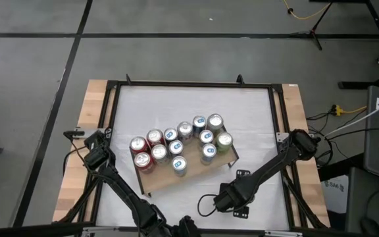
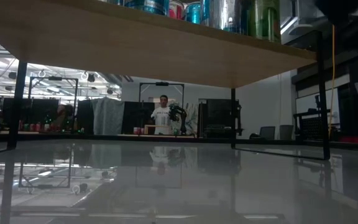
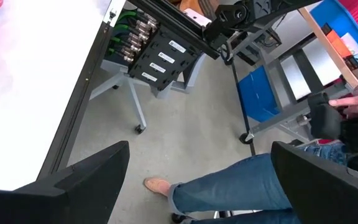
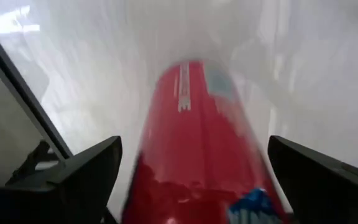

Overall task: Place canned beverage on shelf
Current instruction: Put the red soda can on the shelf

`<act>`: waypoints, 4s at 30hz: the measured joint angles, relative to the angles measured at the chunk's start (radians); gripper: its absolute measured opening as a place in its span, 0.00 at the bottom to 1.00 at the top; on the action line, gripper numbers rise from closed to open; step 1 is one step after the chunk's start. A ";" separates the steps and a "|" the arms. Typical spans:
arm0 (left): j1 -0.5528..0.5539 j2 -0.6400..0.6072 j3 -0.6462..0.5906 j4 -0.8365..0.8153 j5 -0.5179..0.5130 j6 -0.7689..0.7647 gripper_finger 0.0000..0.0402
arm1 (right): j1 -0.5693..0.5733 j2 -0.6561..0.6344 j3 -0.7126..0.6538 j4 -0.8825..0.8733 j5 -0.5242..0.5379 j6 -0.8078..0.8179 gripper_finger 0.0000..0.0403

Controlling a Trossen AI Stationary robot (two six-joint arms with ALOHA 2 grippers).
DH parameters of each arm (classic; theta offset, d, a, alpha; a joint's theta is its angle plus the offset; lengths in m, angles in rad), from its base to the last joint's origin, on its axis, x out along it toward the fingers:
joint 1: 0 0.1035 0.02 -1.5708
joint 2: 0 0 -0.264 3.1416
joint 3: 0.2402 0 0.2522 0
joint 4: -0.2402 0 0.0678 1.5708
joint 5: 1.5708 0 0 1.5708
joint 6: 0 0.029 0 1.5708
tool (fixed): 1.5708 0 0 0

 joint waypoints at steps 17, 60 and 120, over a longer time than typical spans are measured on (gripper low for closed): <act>0.000 0.000 0.000 0.000 0.000 -0.002 0.96 | 0.067 -0.002 0.304 -0.229 0.170 -0.119 0.97; 0.006 0.001 0.000 0.001 -0.047 -0.002 0.96 | 0.296 -0.006 0.348 -0.286 0.490 -0.411 0.97; 0.078 0.001 0.000 0.004 -0.047 -0.009 0.96 | 0.294 -0.347 -0.190 0.141 0.375 -0.471 0.97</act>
